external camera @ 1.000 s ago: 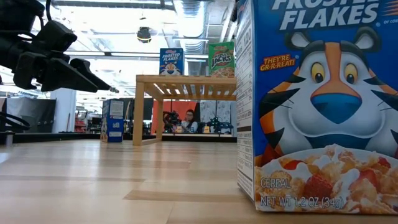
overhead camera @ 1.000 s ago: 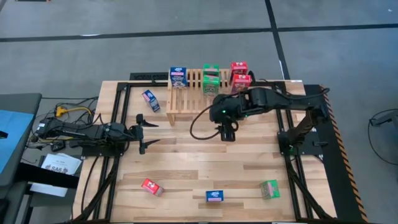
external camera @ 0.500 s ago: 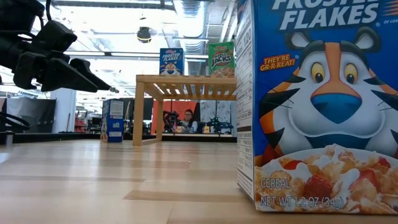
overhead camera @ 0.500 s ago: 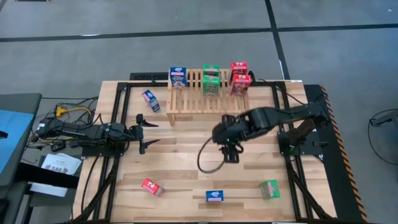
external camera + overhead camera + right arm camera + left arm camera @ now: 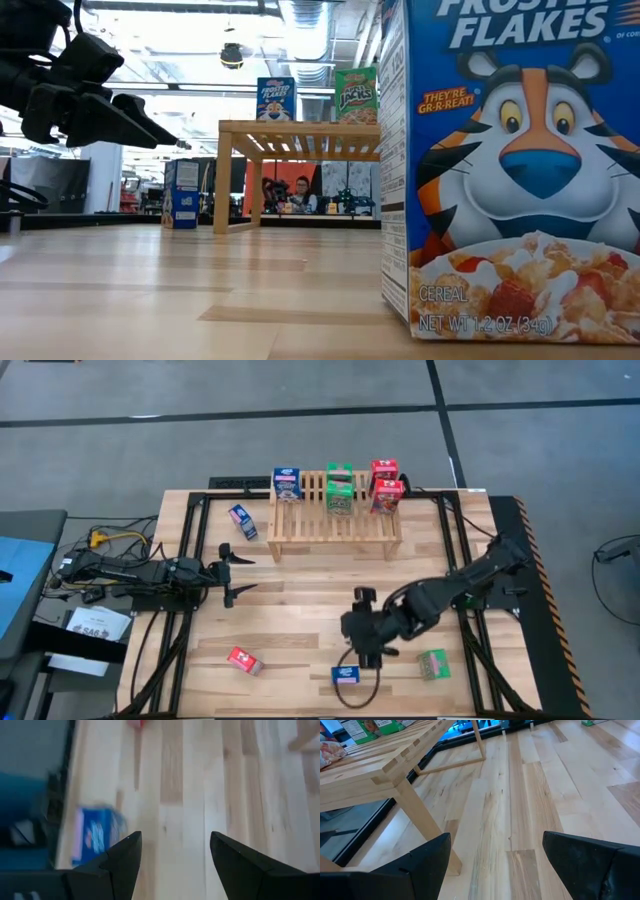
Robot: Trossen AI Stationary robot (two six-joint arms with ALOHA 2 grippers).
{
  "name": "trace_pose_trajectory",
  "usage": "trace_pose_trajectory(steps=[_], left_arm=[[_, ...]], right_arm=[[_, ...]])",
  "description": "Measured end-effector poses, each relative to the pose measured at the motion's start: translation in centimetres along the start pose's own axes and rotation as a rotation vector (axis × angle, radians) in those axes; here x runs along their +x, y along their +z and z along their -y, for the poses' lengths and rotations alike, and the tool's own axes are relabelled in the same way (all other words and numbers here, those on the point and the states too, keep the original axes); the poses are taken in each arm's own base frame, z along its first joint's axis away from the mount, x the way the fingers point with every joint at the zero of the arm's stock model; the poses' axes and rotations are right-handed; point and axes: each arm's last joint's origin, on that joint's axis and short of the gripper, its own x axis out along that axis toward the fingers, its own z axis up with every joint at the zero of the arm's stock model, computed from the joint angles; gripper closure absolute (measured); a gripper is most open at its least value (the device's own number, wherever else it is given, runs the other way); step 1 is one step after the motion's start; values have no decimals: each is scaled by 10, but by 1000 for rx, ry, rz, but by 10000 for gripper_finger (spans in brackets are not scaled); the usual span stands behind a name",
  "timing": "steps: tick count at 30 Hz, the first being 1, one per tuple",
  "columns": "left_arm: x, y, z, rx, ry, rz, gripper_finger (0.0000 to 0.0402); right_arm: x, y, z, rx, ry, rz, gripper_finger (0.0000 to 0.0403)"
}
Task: Stack cereal on shelf
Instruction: Put the bottom blue cereal box on the shelf aligned with the other blue cereal box
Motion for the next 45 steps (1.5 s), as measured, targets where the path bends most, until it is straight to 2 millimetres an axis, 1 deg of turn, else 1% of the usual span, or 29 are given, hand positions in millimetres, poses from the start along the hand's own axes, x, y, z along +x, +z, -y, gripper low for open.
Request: trace_pose_trajectory(steps=[5,9,13,20,25,28,30,31,39,41,45], left_arm=[[0,0,0,0,0,-1,97],[0,0,0,0,0,1,97],[0,0,0,0,0,0,97],[0,0,0,-1,0,0,97],[0,0,0,-1,0,0,97],[0,0,0,0,0,0,97],[0,0,0,-1,0,0,97],[0,0,0,-1,0,0,97],[1,-1,0,4,-3,-11,97],[1,-1,1,4,-3,-12,97],[1,-1,0,3,-3,-9,97]], right_arm=[[20,-4,-23,-18,27,-2,142],[29,-8,-36,-20,38,-6,141],[28,-11,-46,-8,61,0,128],[22,-16,-61,15,73,32,75],[20,-19,-66,34,62,44,50],[32,-21,-72,36,49,29,47],[39,-27,-75,18,28,0,47],[42,-25,-76,26,32,14,47],[55,-27,-77,23,12,-10,50],[61,-24,-77,37,27,-6,51],[71,-29,-80,32,43,-49,51]])
